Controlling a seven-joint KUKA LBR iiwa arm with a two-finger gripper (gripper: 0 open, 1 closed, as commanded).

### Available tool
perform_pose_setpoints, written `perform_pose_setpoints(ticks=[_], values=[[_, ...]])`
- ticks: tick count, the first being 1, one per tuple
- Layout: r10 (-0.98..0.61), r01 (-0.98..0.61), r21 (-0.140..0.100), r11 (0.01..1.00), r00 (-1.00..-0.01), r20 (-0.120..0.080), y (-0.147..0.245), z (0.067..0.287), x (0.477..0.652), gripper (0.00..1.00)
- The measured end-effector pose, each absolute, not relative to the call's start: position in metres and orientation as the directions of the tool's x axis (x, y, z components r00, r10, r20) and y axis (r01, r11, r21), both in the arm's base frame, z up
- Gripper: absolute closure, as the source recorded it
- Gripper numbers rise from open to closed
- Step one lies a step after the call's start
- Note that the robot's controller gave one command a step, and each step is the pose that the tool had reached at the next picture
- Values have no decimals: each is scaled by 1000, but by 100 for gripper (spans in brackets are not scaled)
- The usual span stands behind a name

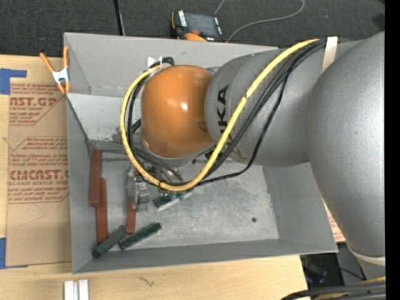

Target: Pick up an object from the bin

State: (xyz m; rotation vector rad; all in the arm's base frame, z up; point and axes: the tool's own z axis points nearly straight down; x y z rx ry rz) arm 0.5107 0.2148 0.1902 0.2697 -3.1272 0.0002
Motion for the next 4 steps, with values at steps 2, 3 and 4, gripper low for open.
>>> perform_pose_setpoints(ticks=[2,3,4], values=[[141,141,1,990,-990,1,238,128,494,100],[141,141,1,990,-990,0,238,128,494,0],[139,139,-4,990,-990,-1,144,73,482,0]])
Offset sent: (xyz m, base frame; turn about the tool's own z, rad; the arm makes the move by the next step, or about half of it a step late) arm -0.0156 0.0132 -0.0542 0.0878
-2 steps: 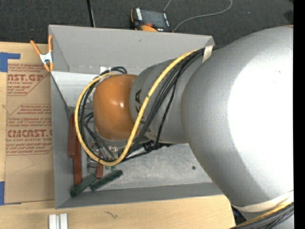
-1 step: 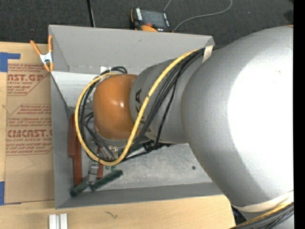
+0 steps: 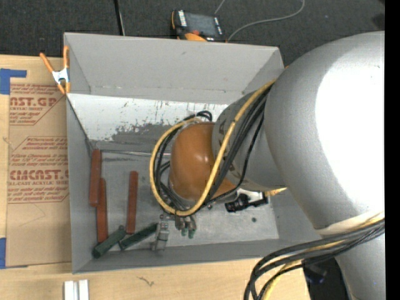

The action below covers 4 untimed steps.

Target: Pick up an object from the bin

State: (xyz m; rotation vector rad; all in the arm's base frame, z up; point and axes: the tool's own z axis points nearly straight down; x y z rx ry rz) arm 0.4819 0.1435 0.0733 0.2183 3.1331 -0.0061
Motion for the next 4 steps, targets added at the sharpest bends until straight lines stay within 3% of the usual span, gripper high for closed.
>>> perform_pose_setpoints(ticks=[1,2,3,4], values=[[86,86,4,996,-996,-5,179,142,481,0],[21,21,0,1000,-1000,1,200,67,485,0],[23,23,5,1000,-1000,-8,201,76,489,100],[35,35,5,999,-999,-10,205,203,529,100]])
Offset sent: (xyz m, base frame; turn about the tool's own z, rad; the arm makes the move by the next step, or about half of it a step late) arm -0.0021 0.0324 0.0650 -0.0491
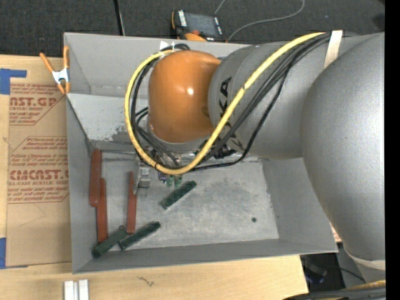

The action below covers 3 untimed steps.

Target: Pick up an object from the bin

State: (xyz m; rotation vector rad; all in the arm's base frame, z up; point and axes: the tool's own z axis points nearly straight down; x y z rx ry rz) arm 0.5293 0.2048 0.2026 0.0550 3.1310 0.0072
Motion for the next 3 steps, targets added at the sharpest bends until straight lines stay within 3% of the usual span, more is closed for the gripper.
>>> perform_pose_setpoints(ticks=[1,2,3], values=[[-131,-131,-1,991,-991,4,205,161,478,100],[-131,-131,0,991,-991,0,205,162,479,0],[-547,-547,0,837,-837,-1,172,69,501,0]])
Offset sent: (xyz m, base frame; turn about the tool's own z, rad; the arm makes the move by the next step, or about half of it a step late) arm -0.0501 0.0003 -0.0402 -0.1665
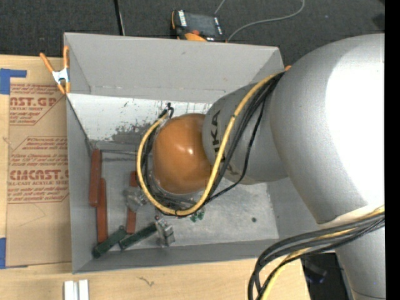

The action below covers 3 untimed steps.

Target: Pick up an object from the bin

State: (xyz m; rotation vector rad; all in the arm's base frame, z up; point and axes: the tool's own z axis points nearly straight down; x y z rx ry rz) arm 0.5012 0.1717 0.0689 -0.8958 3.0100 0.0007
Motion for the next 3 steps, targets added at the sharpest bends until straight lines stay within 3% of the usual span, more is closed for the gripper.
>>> perform_pose_setpoints(ticks=[1,2,3], values=[[-546,-546,0,838,-838,-7,173,71,503,100],[-581,-581,-2,814,-814,-12,213,200,512,100],[-861,-861,-5,509,-509,-5,180,256,536,100]])
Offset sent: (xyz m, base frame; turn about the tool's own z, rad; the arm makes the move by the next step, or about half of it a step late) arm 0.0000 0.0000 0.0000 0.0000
